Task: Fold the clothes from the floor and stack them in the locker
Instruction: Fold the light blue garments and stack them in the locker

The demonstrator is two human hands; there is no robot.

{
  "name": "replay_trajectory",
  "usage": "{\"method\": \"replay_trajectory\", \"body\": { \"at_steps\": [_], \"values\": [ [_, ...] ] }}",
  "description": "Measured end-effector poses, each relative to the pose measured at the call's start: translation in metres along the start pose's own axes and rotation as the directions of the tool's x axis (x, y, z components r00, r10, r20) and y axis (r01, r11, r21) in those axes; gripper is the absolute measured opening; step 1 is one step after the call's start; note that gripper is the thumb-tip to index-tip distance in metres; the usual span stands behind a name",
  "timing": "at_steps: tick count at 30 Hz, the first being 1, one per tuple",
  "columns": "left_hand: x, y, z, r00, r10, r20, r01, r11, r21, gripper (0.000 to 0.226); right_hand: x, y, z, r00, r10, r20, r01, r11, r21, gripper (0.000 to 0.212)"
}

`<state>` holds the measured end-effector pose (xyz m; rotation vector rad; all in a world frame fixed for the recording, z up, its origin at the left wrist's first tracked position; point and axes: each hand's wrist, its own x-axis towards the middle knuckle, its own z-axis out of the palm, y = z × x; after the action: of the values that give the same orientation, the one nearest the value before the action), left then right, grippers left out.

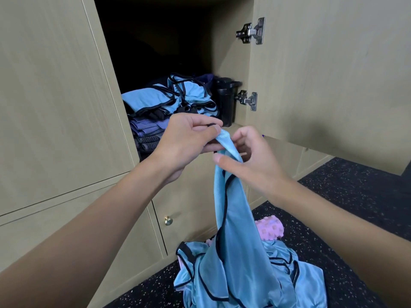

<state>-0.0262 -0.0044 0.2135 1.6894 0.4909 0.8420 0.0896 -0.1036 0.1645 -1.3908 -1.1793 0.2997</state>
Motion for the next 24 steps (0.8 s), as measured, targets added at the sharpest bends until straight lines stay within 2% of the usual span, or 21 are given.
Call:
{"method": "replay_trajectory", "body": {
  "at_steps": [4, 6, 10, 14, 19, 21, 24],
  "values": [
    [-0.002, 0.004, 0.002, 0.999, 0.019, 0.037, -0.018, 0.999, -0.028, 0.017, 0.008, 0.001, -0.002, 0.989, -0.011, -0.148, -0.003, 0.995, -0.097, 0.025],
    [-0.003, 0.003, -0.002, 0.998, 0.03, 0.059, -0.033, 0.998, 0.048, 0.023, 0.011, -0.001, -0.009, 0.987, -0.003, -0.163, -0.015, 0.994, -0.105, 0.029],
    [-0.012, -0.008, -0.011, 0.99, 0.131, 0.05, -0.14, 0.912, 0.386, 0.019, 0.005, -0.007, -0.014, 0.998, -0.012, -0.064, 0.003, 0.992, -0.127, 0.018],
    [-0.028, -0.013, -0.012, 0.981, 0.172, 0.086, -0.191, 0.918, 0.347, 0.011, -0.005, -0.012, -0.012, 0.995, -0.027, 0.097, 0.04, 0.99, -0.139, 0.022],
    [-0.037, -0.004, -0.01, 0.966, 0.257, 0.005, -0.246, 0.919, 0.308, 0.01, -0.013, -0.02, -0.012, 0.999, -0.005, 0.032, 0.005, 1.0, 0.006, 0.011],
    [-0.037, -0.003, -0.012, 0.957, 0.288, -0.039, -0.257, 0.902, 0.347, 0.015, -0.015, -0.021, -0.01, 0.999, 0.006, 0.041, -0.006, 1.0, 0.014, 0.02],
    [-0.035, -0.005, -0.018, 0.95, 0.305, -0.063, -0.24, 0.846, 0.477, 0.018, -0.016, -0.019, -0.008, 1.0, 0.01, 0.009, -0.01, 1.0, -0.015, 0.02]
  ]
}}
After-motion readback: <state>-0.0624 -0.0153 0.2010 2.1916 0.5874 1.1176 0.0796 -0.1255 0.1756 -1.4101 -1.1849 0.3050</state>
